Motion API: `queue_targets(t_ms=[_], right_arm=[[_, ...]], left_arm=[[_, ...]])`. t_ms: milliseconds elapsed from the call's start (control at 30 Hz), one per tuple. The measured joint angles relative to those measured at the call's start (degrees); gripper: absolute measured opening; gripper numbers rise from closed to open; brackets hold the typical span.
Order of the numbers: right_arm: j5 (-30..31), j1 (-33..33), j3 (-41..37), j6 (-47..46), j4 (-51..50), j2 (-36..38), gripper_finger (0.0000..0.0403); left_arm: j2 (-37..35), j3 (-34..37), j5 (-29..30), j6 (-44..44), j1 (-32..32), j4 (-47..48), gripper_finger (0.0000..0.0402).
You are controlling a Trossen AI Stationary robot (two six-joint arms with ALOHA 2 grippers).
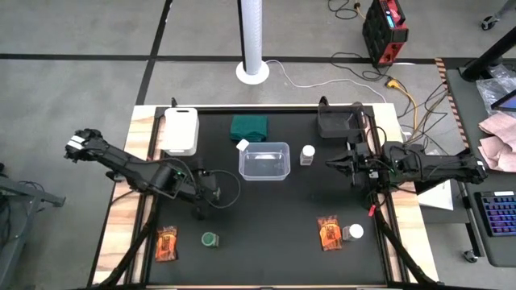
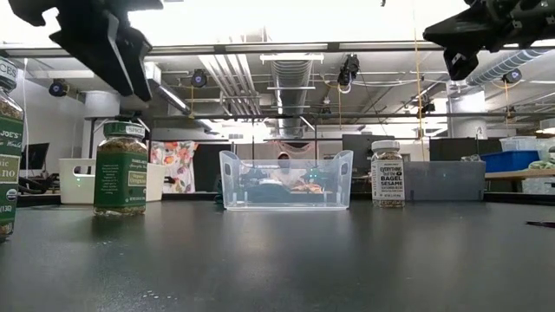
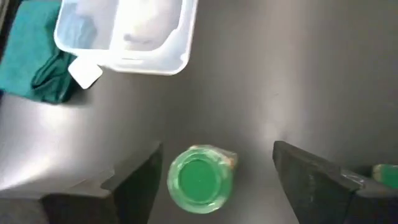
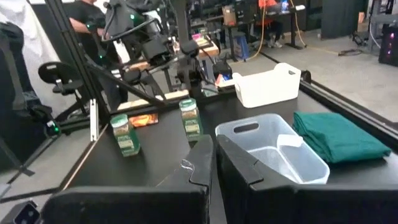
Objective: Sort spices by type
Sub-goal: Put the top green spice bottle into the white bin
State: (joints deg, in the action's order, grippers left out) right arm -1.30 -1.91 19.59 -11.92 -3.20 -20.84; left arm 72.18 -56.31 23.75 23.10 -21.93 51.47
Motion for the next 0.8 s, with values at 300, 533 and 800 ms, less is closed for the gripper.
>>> queue_targets(t_ms=[300, 533, 800], right_arm=[[1.96, 0.0, -0.16, 2.39, 0.32, 0.04, 0.0013], [3.45, 0.01, 3.17, 3.03, -1.94, 0.05, 0.0013], [4.52, 0.0, 3.17, 5.12, -2.6, -0.35, 0.0013]], left_arm=[[-0.01, 3.19, 0.42, 1.92, 0.52, 0.05, 0.029], [0.27, 3.65, 0.49, 2.79, 0.57, -1.65, 0.029], [1.97, 3.69, 0.85, 2.85, 0.57, -1.8, 0.029]])
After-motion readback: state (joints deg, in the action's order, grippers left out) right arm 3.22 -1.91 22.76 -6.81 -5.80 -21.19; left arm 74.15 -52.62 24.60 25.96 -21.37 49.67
